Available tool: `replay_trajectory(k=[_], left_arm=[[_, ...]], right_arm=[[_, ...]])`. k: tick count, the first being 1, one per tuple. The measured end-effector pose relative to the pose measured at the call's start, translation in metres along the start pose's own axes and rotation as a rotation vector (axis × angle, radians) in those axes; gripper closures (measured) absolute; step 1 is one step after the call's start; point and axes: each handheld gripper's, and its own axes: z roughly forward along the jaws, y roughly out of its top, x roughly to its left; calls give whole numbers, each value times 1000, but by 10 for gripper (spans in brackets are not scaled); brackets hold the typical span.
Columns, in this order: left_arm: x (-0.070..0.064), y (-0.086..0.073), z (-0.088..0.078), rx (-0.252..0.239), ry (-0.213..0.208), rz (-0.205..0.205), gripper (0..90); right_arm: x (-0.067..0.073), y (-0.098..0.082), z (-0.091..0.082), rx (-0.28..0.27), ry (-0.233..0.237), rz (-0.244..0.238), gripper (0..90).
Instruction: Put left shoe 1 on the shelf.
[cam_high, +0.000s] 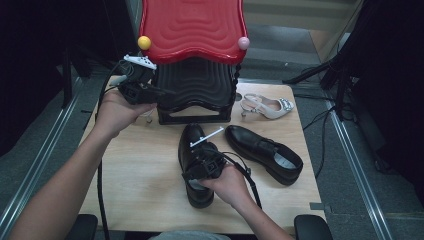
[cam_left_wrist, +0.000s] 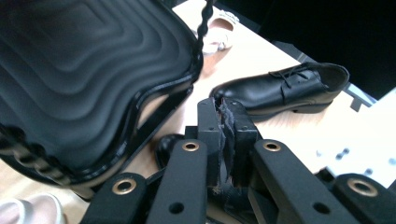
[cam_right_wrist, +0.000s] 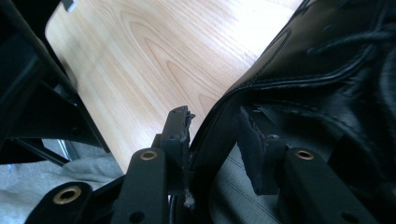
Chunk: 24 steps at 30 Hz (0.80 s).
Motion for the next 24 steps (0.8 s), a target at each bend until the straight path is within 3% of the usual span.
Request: replay_trajectory(k=[4,13,24], left_arm=[[3,14,-5,-25,4,2,880],[9,47,-17,-64,12,21,900],[17,90,-12,-91,83,13,900]], right_arm=[[1,1,7,31,-4,27,640],[5,3,21,63,-33,16,627],[3,9,29,94,-58,27,614]])
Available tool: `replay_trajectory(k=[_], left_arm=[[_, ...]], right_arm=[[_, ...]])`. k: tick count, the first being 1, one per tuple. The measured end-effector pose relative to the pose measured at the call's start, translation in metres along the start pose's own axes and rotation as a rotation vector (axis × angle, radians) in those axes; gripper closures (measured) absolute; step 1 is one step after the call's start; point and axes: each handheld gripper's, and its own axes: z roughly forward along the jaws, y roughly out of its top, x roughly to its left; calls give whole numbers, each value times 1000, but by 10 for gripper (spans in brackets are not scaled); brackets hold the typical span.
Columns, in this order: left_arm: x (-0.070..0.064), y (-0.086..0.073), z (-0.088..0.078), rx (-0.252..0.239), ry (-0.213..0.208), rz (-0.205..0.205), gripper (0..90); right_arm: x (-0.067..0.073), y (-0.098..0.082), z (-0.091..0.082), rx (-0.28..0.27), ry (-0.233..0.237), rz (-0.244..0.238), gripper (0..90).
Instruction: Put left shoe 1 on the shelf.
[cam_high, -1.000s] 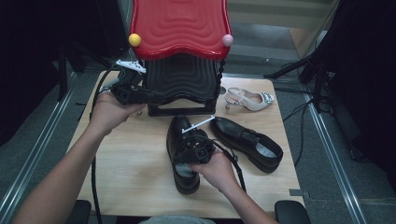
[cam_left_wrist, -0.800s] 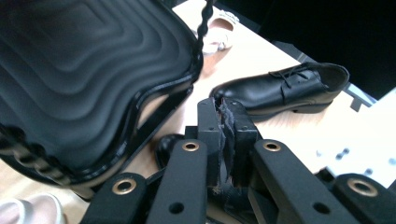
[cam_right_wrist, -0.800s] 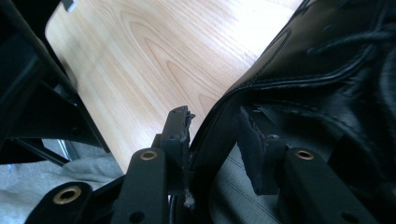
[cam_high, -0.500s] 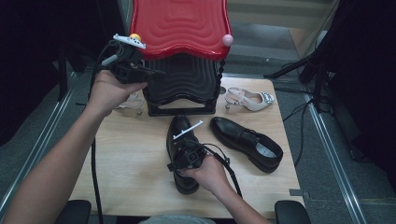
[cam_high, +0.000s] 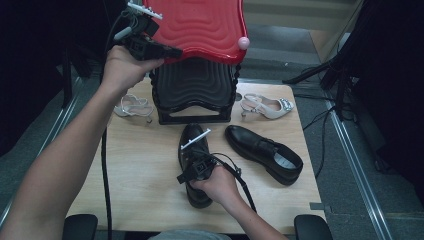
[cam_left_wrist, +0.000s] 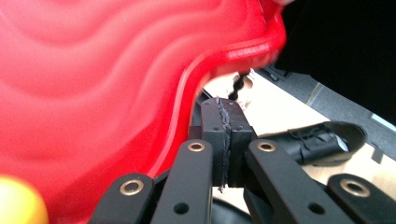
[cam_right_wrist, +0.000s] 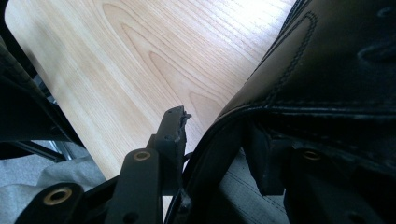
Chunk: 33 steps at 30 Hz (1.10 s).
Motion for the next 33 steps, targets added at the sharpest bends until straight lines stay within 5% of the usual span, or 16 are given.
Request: replay_trajectory(k=[8,21,27,33], left_arm=[[7,17,12,12,41,-21,900],[8,22,21,39,30,-32,900],[7,23,23,38,31,-23,900],[10,24,23,33,43,-30,900]], right_arm=[[1,1,2,5,-9,7,642],[-6,2,-4,29,19,44,770],[-5,3,-10,76,-62,9,843],[2,6,-7,110,-110,-9,802]])
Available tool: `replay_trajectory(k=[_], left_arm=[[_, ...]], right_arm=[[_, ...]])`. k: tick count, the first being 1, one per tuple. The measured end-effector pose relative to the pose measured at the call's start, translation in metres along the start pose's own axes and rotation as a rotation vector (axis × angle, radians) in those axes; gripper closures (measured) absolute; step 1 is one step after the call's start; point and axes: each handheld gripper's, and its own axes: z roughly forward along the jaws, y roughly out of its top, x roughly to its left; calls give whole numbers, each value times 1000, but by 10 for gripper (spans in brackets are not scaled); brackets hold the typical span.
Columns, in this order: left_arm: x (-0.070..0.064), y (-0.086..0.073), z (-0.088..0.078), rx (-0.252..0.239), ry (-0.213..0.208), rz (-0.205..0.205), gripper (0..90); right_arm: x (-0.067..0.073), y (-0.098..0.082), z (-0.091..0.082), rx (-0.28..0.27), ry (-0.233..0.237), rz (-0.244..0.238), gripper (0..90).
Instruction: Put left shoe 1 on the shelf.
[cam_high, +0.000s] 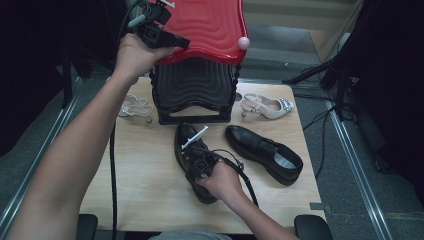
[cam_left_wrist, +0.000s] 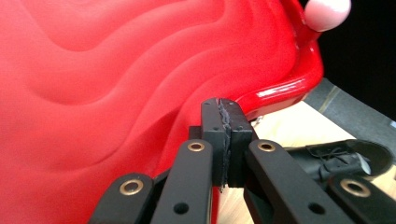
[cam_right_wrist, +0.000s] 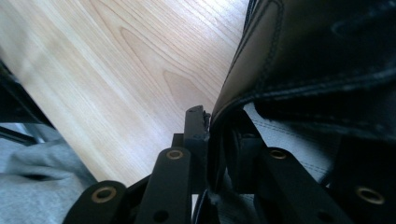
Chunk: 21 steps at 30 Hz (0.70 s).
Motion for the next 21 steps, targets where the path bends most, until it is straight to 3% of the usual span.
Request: replay_trajectory(k=[8,12,17,21], left_arm=[[0,0,0,-1,14,-1,899],[3,0,0,18,36,9,900],[5,0,0,25,39,7,899],[4,0,0,35,42,9,900]], right_arm=[[9,3,16,21,-102,-29,787],[7,3,16,16,-111,-34,824],[3,3,10,16,-84,-2,864],[-10,2,0,-7,-11,32,873]])
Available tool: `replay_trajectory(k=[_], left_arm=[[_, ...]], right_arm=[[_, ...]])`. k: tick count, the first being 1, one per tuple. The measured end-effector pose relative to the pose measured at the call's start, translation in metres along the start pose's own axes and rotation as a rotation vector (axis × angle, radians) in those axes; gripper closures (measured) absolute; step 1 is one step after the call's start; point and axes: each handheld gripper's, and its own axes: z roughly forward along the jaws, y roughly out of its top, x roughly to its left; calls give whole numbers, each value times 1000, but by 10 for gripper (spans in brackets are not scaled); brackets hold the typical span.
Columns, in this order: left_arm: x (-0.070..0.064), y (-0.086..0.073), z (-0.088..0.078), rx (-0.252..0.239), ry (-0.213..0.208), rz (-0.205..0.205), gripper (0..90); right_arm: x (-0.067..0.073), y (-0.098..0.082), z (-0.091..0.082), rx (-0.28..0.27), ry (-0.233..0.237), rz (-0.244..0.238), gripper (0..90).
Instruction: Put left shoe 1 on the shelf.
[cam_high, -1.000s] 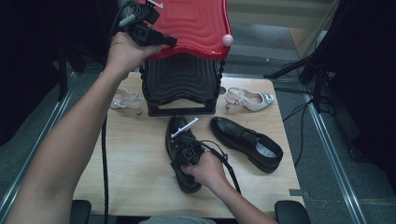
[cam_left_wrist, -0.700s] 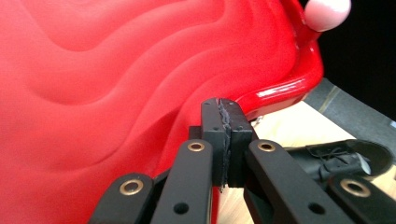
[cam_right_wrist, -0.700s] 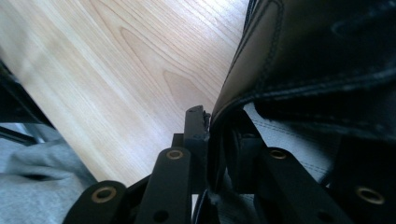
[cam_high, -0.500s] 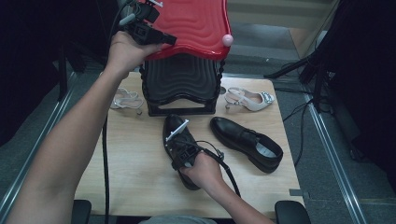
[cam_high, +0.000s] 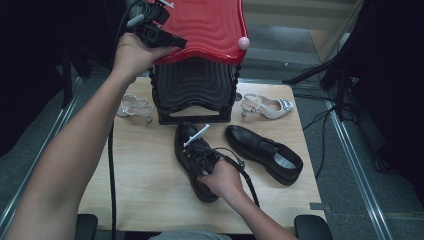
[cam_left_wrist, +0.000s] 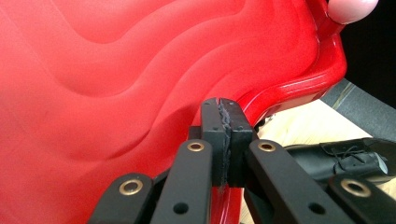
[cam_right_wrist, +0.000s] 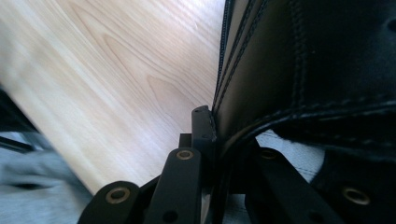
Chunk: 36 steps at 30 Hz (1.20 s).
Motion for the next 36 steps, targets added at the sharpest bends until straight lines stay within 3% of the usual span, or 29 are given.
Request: replay_trajectory(k=[5,9,12,22,26,33,36], left_arm=[[0,0,0,3,1,3,900],[1,0,0,12,3,6,900],[1,-1,0,10,6,1,900],[2,0,0,13,2,-3,900],[3,0,0,21,1,-4,900],[3,0,0,21,-1,-4,900],[3,0,0,23,-1,-4,900]], right_arm=[[-13,-1,-15,-51,68,22,879],[-23,-3,-27,-86,156,46,880],[-21,-4,-34,-101,190,42,880],[-7,-2,-70,-195,211,-22,880],[-7,-1,-82,-218,225,-19,879],[-10,0,-102,-282,214,-28,879],[-12,6,-107,-303,188,-36,879]])
